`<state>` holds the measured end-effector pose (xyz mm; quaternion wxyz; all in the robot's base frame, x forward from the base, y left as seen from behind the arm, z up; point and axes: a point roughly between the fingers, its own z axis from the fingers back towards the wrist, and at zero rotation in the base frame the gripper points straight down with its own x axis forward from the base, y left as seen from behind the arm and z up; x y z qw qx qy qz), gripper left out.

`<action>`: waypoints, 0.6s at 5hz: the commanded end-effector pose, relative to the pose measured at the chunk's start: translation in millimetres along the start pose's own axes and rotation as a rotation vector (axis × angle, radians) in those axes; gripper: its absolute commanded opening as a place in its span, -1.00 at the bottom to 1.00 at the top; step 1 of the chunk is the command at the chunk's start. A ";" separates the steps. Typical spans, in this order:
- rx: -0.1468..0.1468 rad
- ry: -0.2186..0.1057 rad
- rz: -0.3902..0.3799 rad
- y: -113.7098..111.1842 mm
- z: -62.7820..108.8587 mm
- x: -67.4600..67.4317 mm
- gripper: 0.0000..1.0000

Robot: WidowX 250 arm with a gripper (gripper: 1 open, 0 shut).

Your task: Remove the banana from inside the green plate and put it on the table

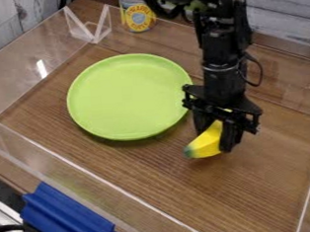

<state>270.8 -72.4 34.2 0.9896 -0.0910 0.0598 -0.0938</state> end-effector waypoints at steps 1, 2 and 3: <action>0.000 -0.049 -0.021 -4.4 13.0 9.3 1.00; 0.002 -0.043 -0.028 -4.1 14.0 9.4 -1.00; 0.001 -0.039 -0.032 -4.0 14.7 9.1 -1.00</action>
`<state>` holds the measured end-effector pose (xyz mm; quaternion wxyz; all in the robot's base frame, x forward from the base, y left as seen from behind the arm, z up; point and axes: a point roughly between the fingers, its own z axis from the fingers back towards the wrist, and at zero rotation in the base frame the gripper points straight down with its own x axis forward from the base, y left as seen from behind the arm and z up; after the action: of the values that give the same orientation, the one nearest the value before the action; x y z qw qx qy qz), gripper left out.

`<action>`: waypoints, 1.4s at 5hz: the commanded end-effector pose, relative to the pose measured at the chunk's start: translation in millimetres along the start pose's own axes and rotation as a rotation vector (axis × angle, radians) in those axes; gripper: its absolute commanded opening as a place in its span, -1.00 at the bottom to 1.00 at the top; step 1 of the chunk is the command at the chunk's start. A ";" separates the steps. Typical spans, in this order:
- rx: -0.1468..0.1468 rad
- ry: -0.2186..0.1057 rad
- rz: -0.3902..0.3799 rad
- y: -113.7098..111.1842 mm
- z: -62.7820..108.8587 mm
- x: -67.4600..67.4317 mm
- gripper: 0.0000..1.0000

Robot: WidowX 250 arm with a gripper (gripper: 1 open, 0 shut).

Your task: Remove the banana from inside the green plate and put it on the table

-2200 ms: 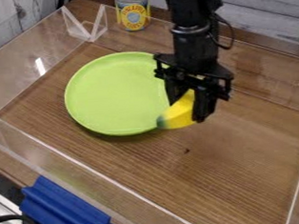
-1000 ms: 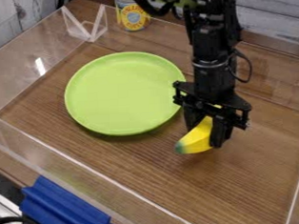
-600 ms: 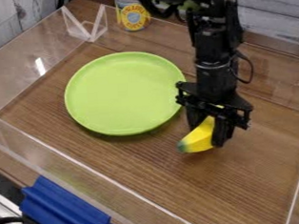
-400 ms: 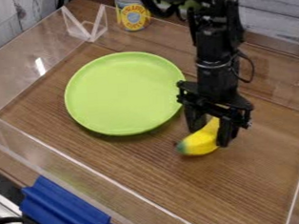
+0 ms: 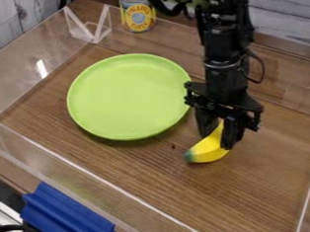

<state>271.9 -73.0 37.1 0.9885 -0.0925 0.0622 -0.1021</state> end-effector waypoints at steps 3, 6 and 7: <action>0.011 -0.037 -0.027 -1.2 7.3 8.6 1.00; -0.008 -0.225 0.009 0.3 74.1 5.0 1.00; 0.008 -0.300 0.066 12.2 111.2 -0.8 1.00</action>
<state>283.9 -43.3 128.4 0.9917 -0.1021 -0.0563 -0.0539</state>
